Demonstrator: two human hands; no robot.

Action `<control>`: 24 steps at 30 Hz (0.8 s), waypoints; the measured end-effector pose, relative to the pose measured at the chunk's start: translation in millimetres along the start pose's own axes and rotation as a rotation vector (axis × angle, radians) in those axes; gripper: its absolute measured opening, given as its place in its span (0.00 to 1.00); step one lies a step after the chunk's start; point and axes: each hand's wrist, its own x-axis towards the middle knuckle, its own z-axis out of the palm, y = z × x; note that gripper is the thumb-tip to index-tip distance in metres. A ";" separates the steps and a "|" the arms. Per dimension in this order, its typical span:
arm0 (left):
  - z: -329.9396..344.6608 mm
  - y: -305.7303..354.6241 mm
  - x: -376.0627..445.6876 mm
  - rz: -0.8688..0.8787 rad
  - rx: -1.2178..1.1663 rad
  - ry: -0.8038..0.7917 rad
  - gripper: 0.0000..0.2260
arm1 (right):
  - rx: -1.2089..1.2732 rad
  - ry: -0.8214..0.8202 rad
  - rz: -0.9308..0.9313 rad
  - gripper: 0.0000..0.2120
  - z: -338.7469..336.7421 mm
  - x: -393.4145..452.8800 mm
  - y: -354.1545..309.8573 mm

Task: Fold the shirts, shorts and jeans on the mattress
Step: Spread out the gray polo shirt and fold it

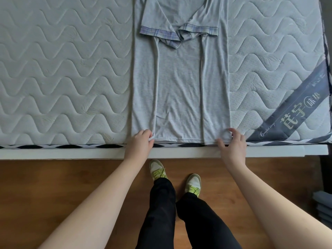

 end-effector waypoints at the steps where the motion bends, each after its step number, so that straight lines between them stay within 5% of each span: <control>1: 1.2 3.7 -0.4 0.013 0.019 0.019 0.05 | -0.006 0.001 0.008 0.21 -0.6 -0.1 0.4; 9: 13.4 12.2 6.3 0.015 0.221 -0.052 0.07 | -0.117 -0.005 0.019 0.20 -0.9 -4.1 0.6; 13: 7.3 8.3 12.8 0.047 0.227 -0.077 0.09 | -0.195 0.086 -0.217 0.18 9.6 -14.9 -22.8; 17: -5.8 1.2 11.1 0.090 0.037 0.088 0.09 | -0.040 -0.163 -0.366 0.15 42.2 -20.0 -76.5; 20: -12.7 -16.9 13.7 -0.084 -0.115 0.257 0.08 | 0.071 -0.377 -0.314 0.16 71.9 -18.0 -115.4; 24: -17.4 -39.2 38.7 -0.388 -0.424 0.227 0.13 | 0.129 -0.423 -0.185 0.19 101.5 -7.2 -159.6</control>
